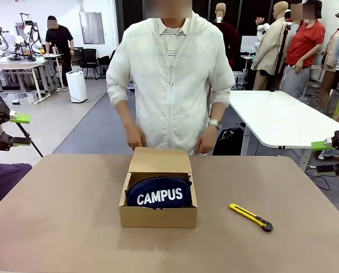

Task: Pack the items into the box.
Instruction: Pick up the item specified by the human and place it in the Mailer Box, then close the Mailer Box.

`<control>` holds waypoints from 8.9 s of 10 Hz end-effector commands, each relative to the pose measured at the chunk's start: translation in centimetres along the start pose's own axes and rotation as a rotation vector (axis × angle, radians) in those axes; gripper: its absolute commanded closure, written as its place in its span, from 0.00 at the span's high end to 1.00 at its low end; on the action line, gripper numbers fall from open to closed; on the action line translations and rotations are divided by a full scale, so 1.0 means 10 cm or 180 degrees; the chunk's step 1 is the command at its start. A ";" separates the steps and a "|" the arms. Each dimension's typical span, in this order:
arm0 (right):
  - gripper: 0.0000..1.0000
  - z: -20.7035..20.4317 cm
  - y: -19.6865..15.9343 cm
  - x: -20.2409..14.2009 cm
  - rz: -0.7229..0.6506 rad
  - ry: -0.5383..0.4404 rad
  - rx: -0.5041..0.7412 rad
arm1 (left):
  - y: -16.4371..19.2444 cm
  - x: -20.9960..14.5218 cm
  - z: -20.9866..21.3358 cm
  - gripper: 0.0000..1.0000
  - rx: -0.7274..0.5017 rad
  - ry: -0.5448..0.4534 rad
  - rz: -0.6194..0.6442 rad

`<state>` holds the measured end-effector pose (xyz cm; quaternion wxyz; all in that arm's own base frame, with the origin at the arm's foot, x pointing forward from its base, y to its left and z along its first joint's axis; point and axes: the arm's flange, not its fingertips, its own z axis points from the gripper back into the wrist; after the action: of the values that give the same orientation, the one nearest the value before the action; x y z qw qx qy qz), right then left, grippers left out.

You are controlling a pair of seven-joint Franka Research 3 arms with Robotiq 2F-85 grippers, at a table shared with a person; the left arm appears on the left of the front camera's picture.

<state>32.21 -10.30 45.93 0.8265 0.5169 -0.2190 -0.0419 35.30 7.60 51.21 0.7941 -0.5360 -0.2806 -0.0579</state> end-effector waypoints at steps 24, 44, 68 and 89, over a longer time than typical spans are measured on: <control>1.00 -2.28 -0.51 0.58 -0.0105 0.0250 -0.0170 | 1.42 0.29 -1.96 1.00 -0.0208 0.0860 0.1123; 1.00 -4.56 -1.03 1.74 -0.1119 0.1286 0.0787 | 2.60 1.01 -3.72 1.00 -0.1071 0.0690 0.1257; 0.65 -4.03 -0.55 1.71 0.0351 0.0714 0.1264 | 1.70 1.28 -3.61 0.61 -0.1332 0.1156 0.0353; 0.65 -3.83 -0.55 0.56 0.3218 0.0115 0.1877 | 1.47 0.24 -3.29 0.61 -0.2162 0.0666 -0.3086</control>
<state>54.33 17.24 29.11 0.5671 0.5715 -0.4156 0.4231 56.59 -15.17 31.81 0.4916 -0.5675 -0.3793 -0.5408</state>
